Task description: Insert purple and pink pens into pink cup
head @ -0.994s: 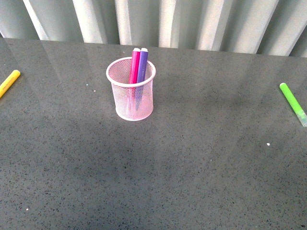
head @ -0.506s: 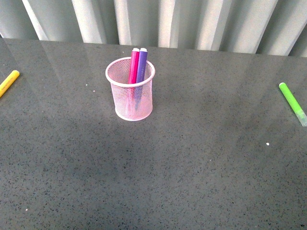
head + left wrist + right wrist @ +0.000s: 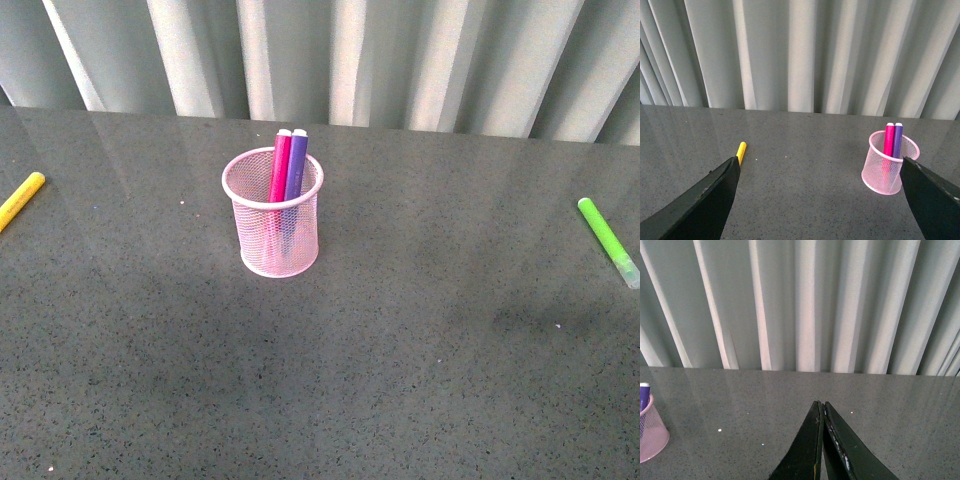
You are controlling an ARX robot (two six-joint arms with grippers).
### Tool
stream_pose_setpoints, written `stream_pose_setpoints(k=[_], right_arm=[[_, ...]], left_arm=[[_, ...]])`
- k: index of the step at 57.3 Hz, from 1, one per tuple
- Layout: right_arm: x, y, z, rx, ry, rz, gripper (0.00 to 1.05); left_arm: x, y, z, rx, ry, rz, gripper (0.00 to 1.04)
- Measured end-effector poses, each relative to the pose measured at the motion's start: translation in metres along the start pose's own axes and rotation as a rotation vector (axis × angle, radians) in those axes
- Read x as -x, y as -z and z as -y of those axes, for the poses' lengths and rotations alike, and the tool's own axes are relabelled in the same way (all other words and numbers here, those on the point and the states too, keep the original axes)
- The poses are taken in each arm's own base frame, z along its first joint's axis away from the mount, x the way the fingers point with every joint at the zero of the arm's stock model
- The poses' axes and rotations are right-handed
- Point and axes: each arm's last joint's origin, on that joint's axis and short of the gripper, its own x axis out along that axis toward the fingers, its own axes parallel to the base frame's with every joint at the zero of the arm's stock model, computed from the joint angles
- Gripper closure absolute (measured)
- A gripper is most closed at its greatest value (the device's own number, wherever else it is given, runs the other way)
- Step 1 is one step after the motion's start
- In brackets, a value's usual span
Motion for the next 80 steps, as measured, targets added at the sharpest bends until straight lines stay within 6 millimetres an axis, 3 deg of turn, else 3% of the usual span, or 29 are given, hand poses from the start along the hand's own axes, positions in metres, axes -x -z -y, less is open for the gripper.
stream_pose_setpoints(k=[60,75,80], right_arm=[[0.038,0.0,0.0,-0.001,0.001,0.0,1.01],[0.038,0.0,0.0,0.0,0.002,0.003,1.01],[0.038,0.0,0.0,0.0,0.002,0.003,0.87]], left_arm=[[0.0,0.0,0.0,0.0,0.0,0.0,0.07],[0.0,0.0,0.0,0.0,0.0,0.0,0.07],[0.0,0.0,0.0,0.0,0.0,0.0,0.07]])
